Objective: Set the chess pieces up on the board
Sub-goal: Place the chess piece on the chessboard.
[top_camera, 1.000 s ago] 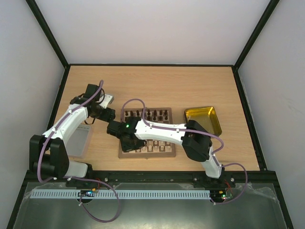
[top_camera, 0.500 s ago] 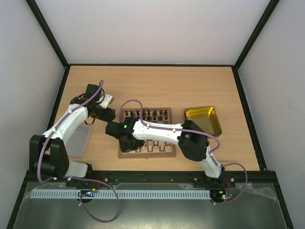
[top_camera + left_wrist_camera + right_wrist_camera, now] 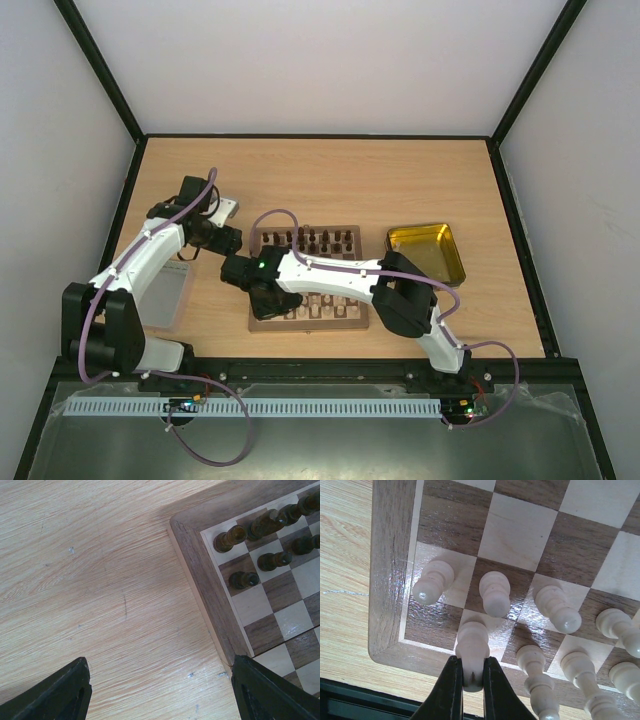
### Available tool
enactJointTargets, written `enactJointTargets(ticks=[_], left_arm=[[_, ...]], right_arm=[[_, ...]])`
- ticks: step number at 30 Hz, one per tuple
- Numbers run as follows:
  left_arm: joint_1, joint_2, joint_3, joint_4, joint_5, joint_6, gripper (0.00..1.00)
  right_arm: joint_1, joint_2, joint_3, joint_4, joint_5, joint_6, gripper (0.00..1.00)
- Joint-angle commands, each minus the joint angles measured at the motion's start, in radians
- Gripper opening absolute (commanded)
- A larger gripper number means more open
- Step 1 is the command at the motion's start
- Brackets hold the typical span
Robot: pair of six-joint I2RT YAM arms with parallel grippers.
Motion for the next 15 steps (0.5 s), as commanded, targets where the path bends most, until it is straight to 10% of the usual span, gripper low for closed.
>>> enactJointTargets(ticks=[1,15], left_arm=[[0.005,-0.021,-0.011,-0.003,0.008,-0.004,0.78],[0.004,-0.029,-0.012,-0.003,0.009,-0.004,0.78]], right_arm=[[0.002,0.012,0.025,-0.043,0.015,0.004,0.02],[0.002,0.007,0.012,-0.05,0.015,0.014,0.02]])
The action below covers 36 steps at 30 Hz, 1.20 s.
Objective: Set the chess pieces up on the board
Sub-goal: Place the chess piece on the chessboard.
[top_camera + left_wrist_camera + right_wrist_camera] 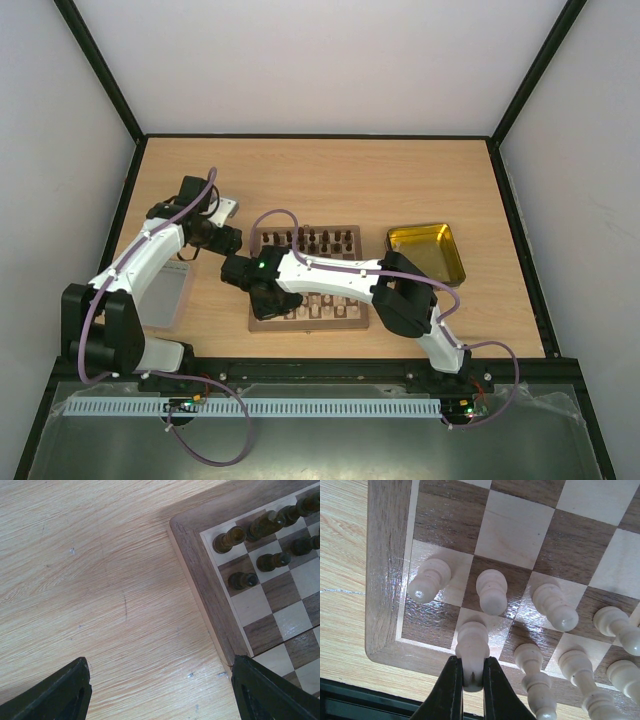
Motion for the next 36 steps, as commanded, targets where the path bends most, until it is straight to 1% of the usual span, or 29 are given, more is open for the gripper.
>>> enactJointTargets(ticks=[1,25,36], left_arm=[[0.005,-0.027,-0.011,-0.003,0.009,-0.005,0.78],[0.006,-0.019,-0.014,-0.002,0.015,-0.004,0.78],[0.006,-0.013,-0.014,-0.002,0.022,-0.003,0.78]], right_arm=[[0.002,0.007,0.01,-0.041,0.013,0.014,0.02],[0.002,-0.006,-0.007,-0.054,0.02,0.026,0.02],[0.003,-0.038,-0.044,-0.038,0.02,0.036,0.02]])
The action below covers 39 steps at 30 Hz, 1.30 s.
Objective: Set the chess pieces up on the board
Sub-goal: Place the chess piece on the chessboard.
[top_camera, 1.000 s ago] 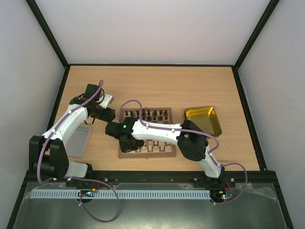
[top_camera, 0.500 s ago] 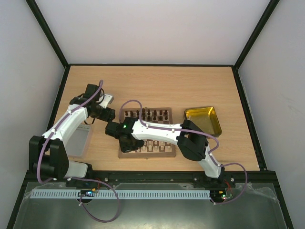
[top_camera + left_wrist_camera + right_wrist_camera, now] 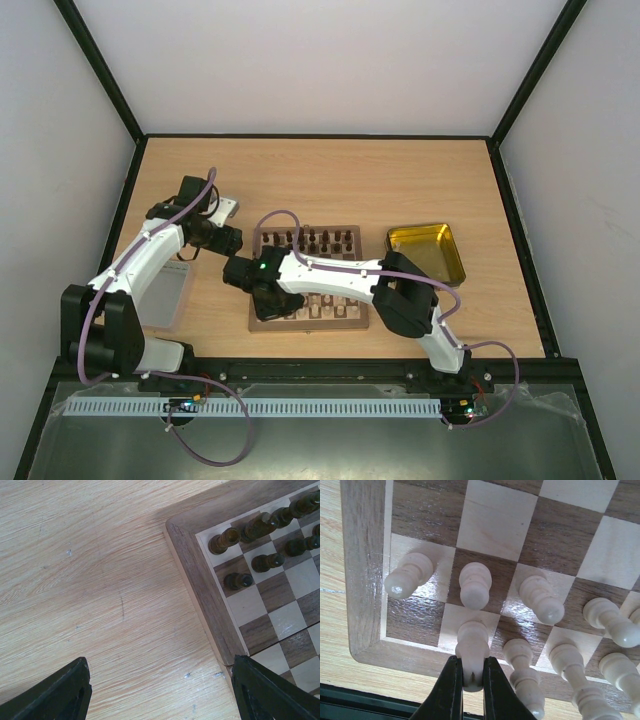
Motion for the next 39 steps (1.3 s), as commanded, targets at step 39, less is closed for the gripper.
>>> enactJointTargets(ticks=[39], left_arm=[[0.006,-0.006,-0.017,0.003,0.022,-0.003,0.78]], right_arm=[[0.002,-0.03,0.013,-0.01,0.029,0.011,0.02]])
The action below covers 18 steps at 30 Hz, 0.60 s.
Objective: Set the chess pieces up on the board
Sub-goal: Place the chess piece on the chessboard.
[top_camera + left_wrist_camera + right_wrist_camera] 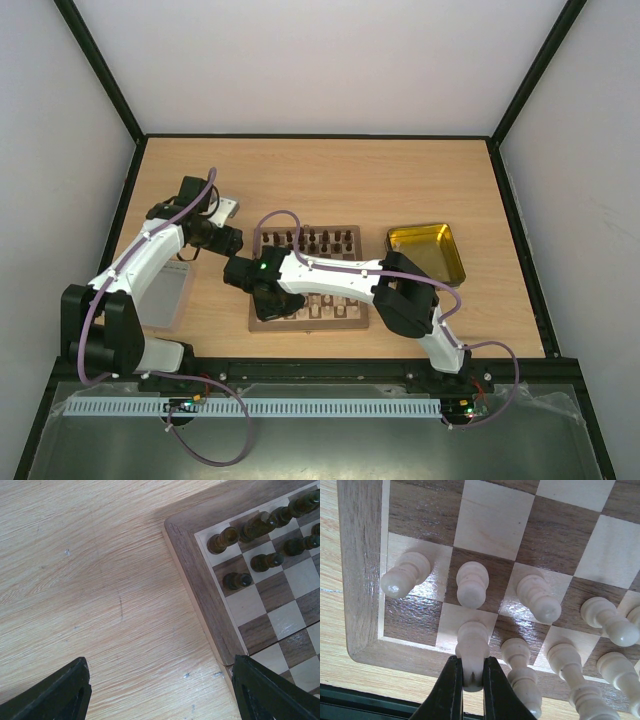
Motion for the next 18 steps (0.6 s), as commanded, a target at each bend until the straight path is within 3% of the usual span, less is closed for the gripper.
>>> enactJointTargets(ticks=[1,18], left_arm=[[0.006,-0.006,-0.013,0.0,0.016,-0.003,0.78],[0.004,-0.001,-0.013,-0.002,0.021,-0.002,0.78]], right_arm=[[0.002,-0.022,0.024,-0.013,0.024,0.011,0.02],[0.002,-0.01,0.054,-0.031,0.043,0.007,0.02]])
